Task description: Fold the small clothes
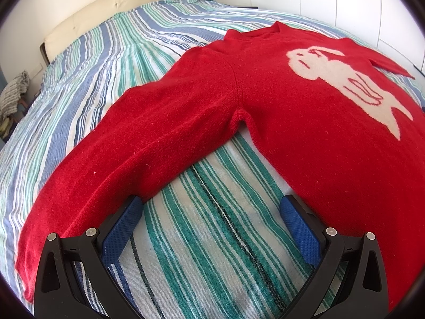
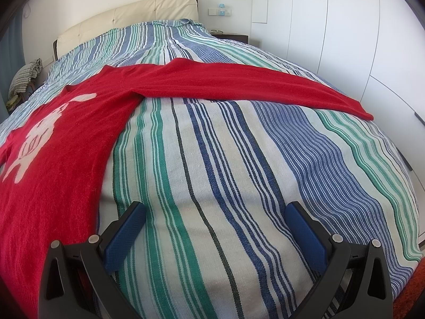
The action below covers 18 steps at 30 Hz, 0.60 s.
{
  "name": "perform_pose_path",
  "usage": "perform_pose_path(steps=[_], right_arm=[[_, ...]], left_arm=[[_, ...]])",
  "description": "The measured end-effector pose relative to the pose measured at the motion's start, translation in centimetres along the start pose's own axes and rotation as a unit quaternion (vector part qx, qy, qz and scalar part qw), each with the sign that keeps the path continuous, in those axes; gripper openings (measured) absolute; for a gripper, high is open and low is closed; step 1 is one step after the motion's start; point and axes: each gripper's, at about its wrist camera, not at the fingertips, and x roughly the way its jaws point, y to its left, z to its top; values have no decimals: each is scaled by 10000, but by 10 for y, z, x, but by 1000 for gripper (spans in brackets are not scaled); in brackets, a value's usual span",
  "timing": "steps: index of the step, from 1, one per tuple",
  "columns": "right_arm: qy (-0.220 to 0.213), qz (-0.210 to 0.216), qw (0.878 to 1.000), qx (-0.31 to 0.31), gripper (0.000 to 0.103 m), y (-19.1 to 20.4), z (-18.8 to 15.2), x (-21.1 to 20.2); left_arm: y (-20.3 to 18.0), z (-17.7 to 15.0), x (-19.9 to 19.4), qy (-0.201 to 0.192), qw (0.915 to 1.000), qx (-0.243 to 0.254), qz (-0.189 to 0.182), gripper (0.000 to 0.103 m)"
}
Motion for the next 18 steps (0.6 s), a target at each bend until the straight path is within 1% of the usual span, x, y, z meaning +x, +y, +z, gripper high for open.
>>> perform_pose_path(steps=[4,7,9,11,12,15,18], right_arm=[[0,2,10000,0,103,0,0,0],[2,2,10000,1,103,0,0,0],[3,0,10000,1,103,0,0,0],[1,0,10000,1,103,0,0,0],[1,0,10000,1,103,0,0,0],[5,1,10000,2,103,0,0,0],[3,13,10000,6,103,1,0,0]], left_arm=[[2,0,1,15,9999,-59,-87,103],[1,0,0,91,9999,-144,-17,103],[3,1,1,313,9983,-487,51,103],[8,3,1,606,9937,-939,57,103],[9,3,0,692,9913,-1122,73,103],[9,0,-5,735,9868,-1430,201,103],[3,-6,-21,708,9826,-1623,570,102]])
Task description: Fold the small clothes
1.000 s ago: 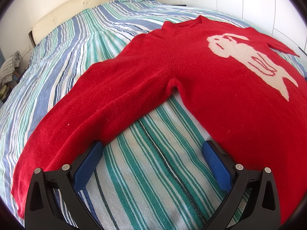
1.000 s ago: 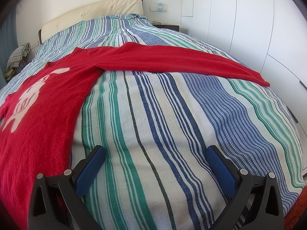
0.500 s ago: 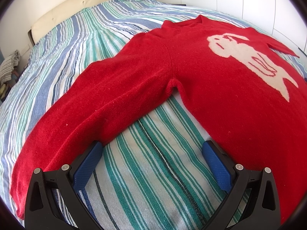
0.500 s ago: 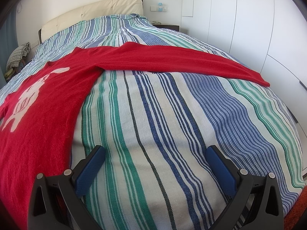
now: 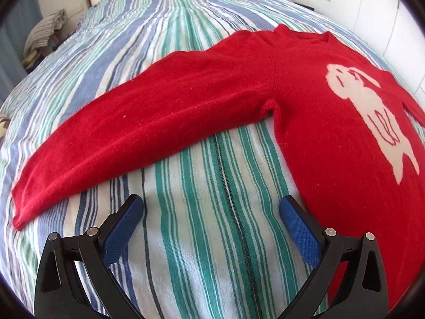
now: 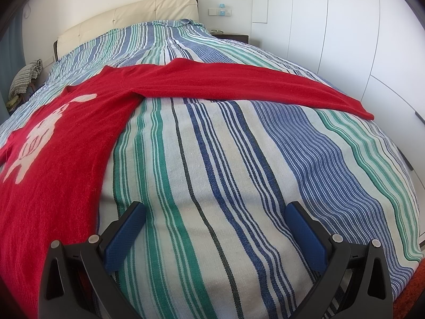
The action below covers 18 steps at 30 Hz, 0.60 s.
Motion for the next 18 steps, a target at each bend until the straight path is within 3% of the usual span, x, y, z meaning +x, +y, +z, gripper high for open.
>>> perform_pose_path(steps=[4,9,13,18], right_arm=[[1,49,10000,26,103,-1,0,-1],[31,32,10000,6,103,-1,0,-2],[166,26,9998,-49,103,0,5,0],[420,54,9990,-174,103,-3,13,-12]], left_arm=[[-1,-24,-52,-573,9953,-559,544,102],[-12,-55,-124,-1105,9795,-1231,1149,102],[-27,-72,-151,-1137,9720,-1804,991,102],[-62,-84,-154,-1093,9755,-1698,872,102]])
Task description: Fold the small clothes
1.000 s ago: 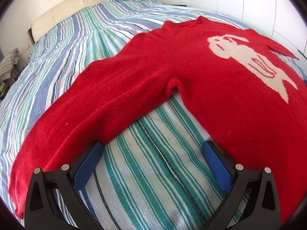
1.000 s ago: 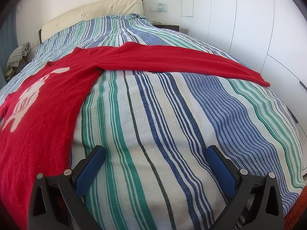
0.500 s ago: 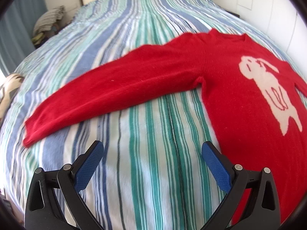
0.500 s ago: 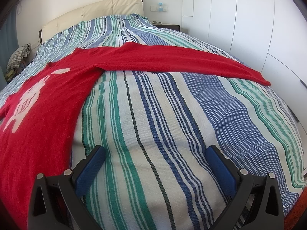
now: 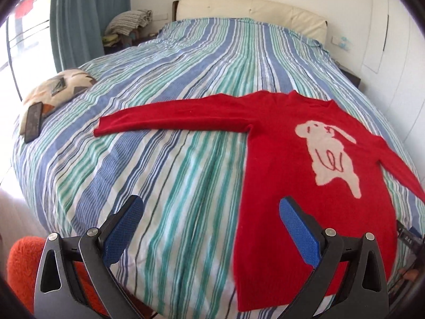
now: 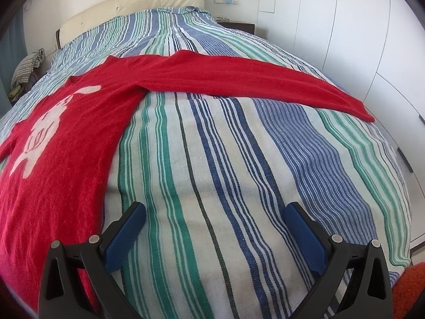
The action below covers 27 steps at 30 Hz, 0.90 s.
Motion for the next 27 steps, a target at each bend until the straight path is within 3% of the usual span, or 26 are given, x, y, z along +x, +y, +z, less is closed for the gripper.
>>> perform_pose_path(steps=[6,9,15,21,27], right_arm=[[-737,-155,9970,-157,103,-1,11,-48],[-980,-74,9950,-194,103,3,14,-62],[-943,-15,9952,-247,103,12,13,-62],[-1069,35,9936,-355,103,16,12,-66],[-1035,95,9938,-401,103,17,9,-65]], left_arm=[[-26,-21,-5,-252,9985,423,241,102],[-22,-24,-3,-250,9986,440,172,102],[3,-26,13,105,9999,-27,15,102],[6,-28,27,505,9987,-79,-14,102],[-10,-28,22,363,9984,416,131,102]])
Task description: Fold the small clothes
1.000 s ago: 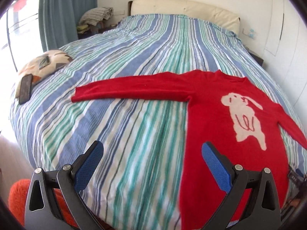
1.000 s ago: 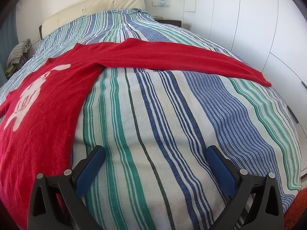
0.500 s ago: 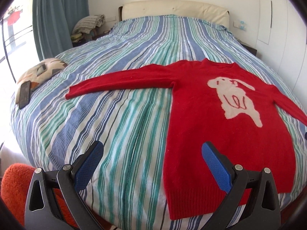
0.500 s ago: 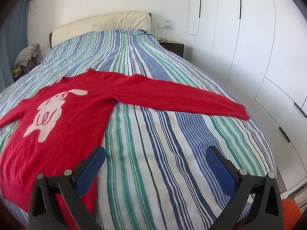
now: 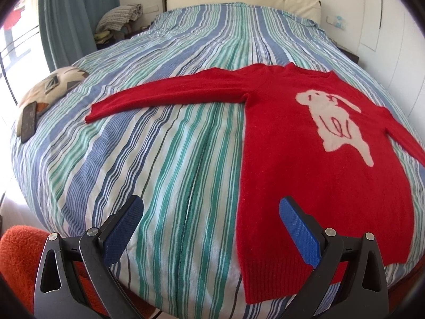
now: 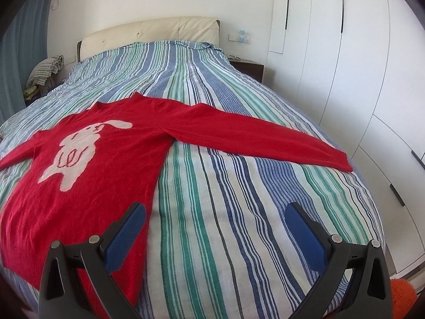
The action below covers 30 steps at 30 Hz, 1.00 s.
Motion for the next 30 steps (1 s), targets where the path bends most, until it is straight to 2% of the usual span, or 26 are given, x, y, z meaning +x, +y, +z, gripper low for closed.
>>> perform_pose_path(steps=[4,7,21,26,30], right_arm=[[33,36,10000,69,103,-1,0,1],[50,60,10000,59,103,0,-1,1],[14,143,9999,-51,103,7,-1,1],[30,209,9998,-20,103,8,-1,2],[113,502,9982,301,103,-4,6,7]], left_arm=[[-7,-1,1,27,9995,276,156,102],[-4,-3,3,66,9993,306,200,102],[17,-1,16,322,9993,-191,-23,102],[17,-1,17,313,9993,-215,27,102],[22,0,15,285,9992,-267,62,102]])
